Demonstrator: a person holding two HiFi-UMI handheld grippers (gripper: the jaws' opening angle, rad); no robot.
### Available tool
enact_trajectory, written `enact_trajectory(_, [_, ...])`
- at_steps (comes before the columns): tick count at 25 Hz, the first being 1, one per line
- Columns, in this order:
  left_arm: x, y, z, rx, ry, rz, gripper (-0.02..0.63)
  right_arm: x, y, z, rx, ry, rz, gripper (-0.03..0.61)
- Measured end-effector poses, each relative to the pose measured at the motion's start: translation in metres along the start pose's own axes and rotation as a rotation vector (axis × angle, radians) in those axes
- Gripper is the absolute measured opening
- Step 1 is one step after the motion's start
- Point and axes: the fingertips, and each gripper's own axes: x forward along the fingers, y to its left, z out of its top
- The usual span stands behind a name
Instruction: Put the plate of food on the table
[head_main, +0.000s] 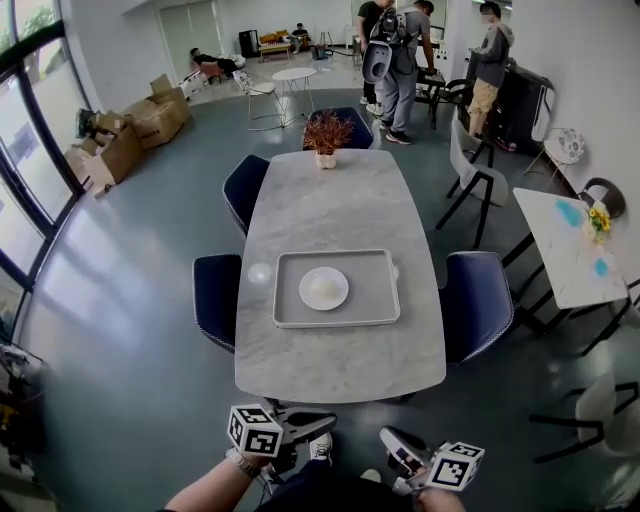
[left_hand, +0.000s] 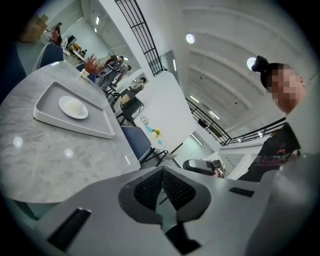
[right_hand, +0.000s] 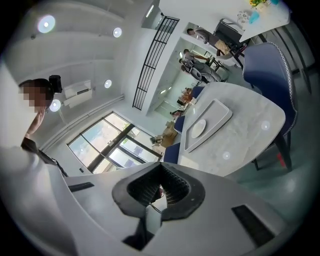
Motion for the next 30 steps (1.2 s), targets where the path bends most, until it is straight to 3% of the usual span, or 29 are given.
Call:
enact_trajectory(4, [0.014,-0.029,-0.033,0.004,-0.008,0.012,0.008,-0.03,0.007,-0.015,-0.009,0.044,0.041,0.009])
enact_trajectory(9, [0.033,-0.078,-0.058,-0.067,-0.082,-0.04,0.008,-0.067,0.007,-0.038,-0.004,0.09,0.095,0.009])
enact_trajectory(20, [0.044,-0.174,-0.143,-0.021,-0.123,0.016,0.008,-0.132,0.021,-0.095,-0.042,0.228,0.201,0.009])
enact_trajectory(30, [0.022,-0.198,-0.149,-0.024,-0.213,0.084,0.008,-0.139,0.045,-0.113,-0.093,0.276,0.244,0.009])
